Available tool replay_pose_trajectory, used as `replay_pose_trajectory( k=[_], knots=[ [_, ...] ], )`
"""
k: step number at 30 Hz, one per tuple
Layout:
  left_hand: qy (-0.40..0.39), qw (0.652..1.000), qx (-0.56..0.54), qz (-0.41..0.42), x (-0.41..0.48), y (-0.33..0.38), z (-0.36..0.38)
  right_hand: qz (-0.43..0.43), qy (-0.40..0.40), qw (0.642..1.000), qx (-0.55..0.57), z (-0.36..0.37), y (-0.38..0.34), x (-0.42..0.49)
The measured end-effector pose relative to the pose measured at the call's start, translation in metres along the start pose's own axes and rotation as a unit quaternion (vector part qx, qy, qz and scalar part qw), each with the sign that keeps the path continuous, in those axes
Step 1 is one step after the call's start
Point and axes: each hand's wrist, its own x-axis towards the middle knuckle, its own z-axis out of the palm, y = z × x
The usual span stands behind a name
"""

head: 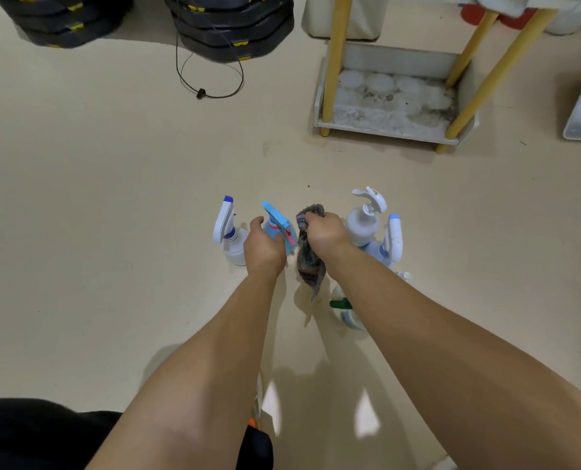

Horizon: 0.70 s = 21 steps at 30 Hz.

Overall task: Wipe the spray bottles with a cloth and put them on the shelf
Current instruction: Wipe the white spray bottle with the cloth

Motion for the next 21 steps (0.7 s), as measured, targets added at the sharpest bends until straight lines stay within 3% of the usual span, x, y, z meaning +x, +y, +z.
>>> replay_pose_trajectory(
  k=[7,12,21],
  knots=[
    [-0.047,0.998,0.026,-0.037,-0.047,0.020,-0.018,-0.070,0.016,0.996,0.047,-0.046,-0.003,-0.067],
    [-0.143,0.988,0.057,0.004,-0.080,0.048,-0.002,-0.073,0.069,0.992,0.077,-0.096,0.011,-0.094],
    [-0.177,0.972,0.134,0.077,-0.083,0.085,0.039,-0.040,0.219,0.970,0.098,-0.168,0.043,-0.084]
  ],
)
